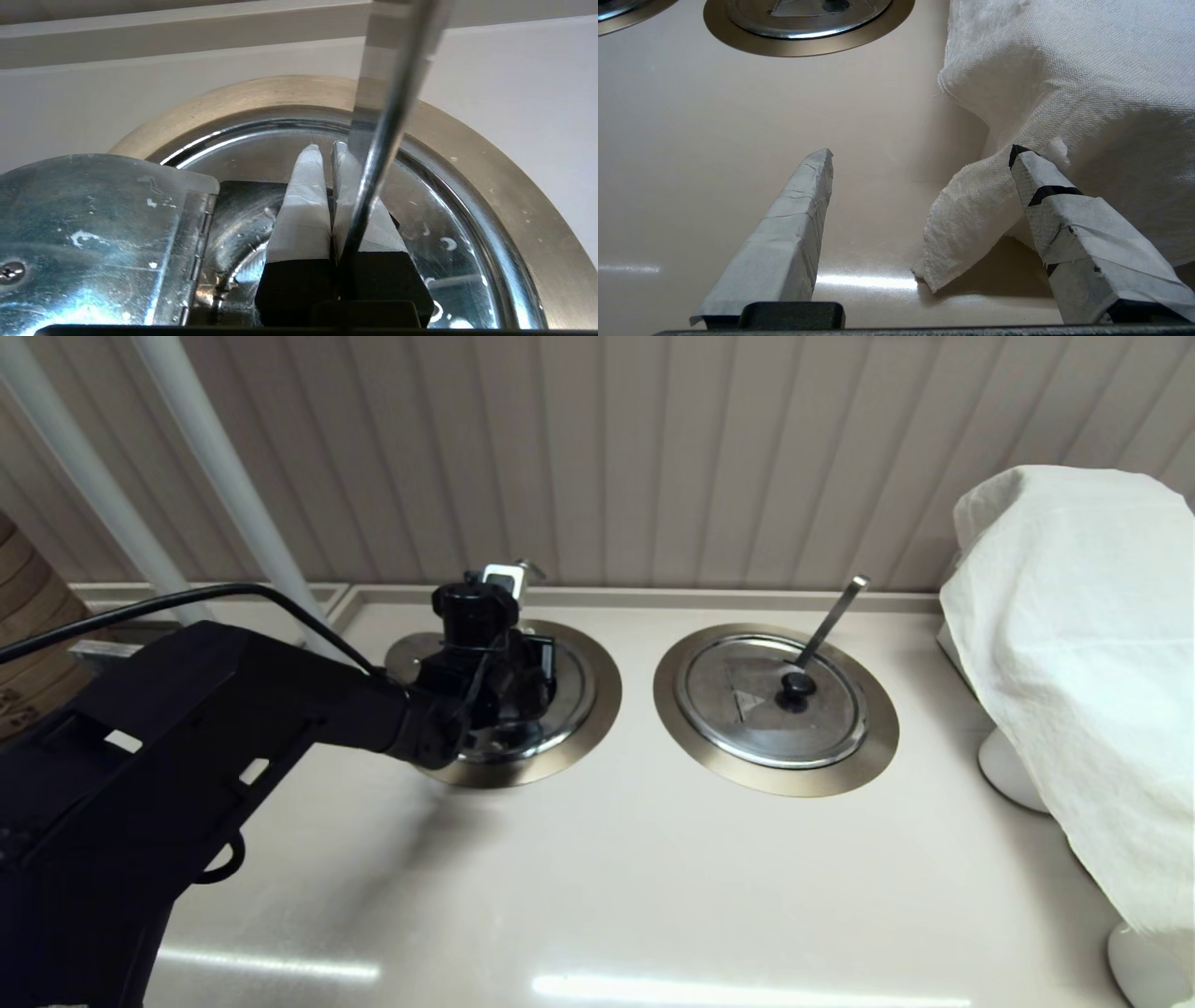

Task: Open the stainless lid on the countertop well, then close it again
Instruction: Stir with a spoon

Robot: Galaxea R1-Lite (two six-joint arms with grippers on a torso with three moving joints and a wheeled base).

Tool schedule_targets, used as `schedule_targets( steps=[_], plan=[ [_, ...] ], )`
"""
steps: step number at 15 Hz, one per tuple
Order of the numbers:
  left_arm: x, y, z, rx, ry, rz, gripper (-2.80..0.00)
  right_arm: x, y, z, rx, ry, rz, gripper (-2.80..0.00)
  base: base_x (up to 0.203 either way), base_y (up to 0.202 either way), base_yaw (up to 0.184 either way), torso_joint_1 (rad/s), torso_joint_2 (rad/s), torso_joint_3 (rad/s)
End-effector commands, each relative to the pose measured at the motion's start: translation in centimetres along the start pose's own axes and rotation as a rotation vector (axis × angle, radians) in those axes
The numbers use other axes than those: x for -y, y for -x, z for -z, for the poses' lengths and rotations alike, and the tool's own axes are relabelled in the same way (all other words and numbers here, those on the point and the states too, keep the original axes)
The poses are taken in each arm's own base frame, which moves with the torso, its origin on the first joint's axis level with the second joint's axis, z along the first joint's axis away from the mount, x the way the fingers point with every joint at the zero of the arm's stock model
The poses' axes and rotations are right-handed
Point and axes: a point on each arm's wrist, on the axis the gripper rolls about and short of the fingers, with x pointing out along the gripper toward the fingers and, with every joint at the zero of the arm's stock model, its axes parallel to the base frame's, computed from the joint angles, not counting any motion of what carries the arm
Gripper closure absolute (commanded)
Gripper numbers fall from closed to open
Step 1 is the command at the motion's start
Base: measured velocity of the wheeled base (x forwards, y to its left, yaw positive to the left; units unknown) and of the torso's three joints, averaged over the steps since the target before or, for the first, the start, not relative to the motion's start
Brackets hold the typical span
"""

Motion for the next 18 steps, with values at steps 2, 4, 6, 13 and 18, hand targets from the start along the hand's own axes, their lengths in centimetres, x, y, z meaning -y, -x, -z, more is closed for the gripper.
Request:
schedule_targets(
  steps=[2,4,6,13,18],
  plan=[
    [0.14,-0.37,0.07,0.009,0.005,-0.01,0.0,0.0,0.0,0.0,0.001,0.001,0.0,-2.8,0.0,0.0,0.0,0.0,0.0,0.0],
    [0.15,-0.4,0.07,0.01,0.005,-0.01,0.0,0.0,0.0,0.0,0.001,0.001,0.0,-2.8,0.0,0.0,0.0,0.0,0.0,0.0],
    [0.18,-0.48,0.28,0.005,0.002,-0.011,0.0,0.0,0.0,0.0,0.001,0.001,0.0,-2.8,0.0,0.0,0.0,0.0,0.0,0.0],
    [0.75,-0.44,0.19,0.01,-0.001,-0.051,0.0,0.0,0.0,0.0,0.001,0.001,0.0,-2.8,0.0,0.0,0.0,0.0,0.0,0.0],
    [1.12,-0.36,0.58,0.003,-0.008,-0.053,0.0,0.0,0.0,0.0,0.001,0.001,0.0,-2.8,0.0,0.0,0.0,0.0,0.0,0.0]
  ],
)
